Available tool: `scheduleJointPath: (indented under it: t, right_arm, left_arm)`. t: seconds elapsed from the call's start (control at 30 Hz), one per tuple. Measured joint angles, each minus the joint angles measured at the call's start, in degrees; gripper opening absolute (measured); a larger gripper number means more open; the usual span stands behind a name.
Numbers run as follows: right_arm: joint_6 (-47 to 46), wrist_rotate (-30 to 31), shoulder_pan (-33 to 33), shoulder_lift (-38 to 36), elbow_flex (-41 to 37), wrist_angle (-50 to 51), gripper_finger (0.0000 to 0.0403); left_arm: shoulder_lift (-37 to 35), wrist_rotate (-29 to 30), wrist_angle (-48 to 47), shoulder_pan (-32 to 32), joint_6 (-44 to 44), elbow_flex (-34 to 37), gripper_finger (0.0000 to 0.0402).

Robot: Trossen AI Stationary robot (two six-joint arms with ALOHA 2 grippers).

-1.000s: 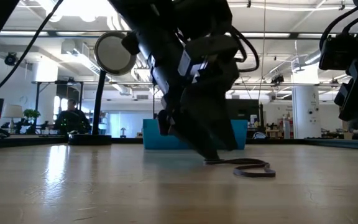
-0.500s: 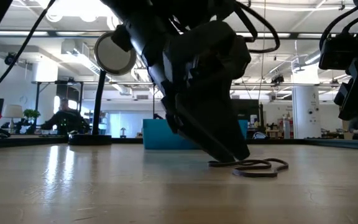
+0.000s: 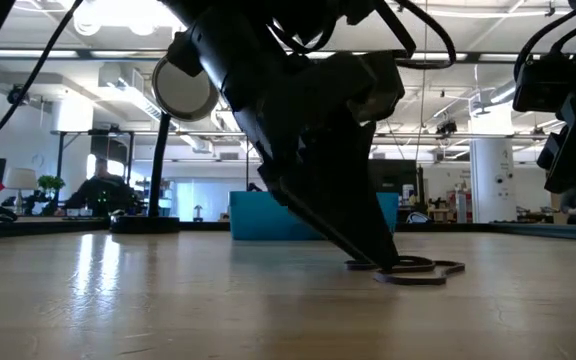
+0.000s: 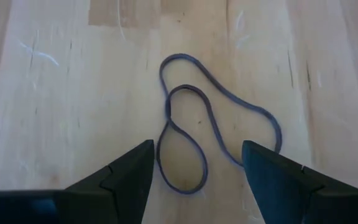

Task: Pick and place rubber bands into bin
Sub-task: Put the purple rubber band into the blue bin

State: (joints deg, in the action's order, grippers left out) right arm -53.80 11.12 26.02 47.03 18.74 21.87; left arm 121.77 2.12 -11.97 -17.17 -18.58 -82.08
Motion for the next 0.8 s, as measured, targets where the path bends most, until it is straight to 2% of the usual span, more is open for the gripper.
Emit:
scheduleJointPath:
  t: [0.13, 0.53, 0.8]
  right_arm:
    - [0.2, 0.0, 0.0, 0.0, 0.0, 0.0, 0.0096]
    - [0.2, 0.9, 0.0, 0.0, 0.0, 0.1, 0.0096]
    - [0.0, 0.9, 0.0, 0.0, -0.1, 0.1, 0.0096]
  left_arm:
    - [0.3, 1.6, 0.2, -0.6, 2.7, 0.0, 0.0229]
    - [0.8, 1.1, 2.8, -1.0, 1.4, 0.0, 0.0228]
    - [3.5, 1.7, 5.2, -3.1, 1.7, -0.3, 0.0228]
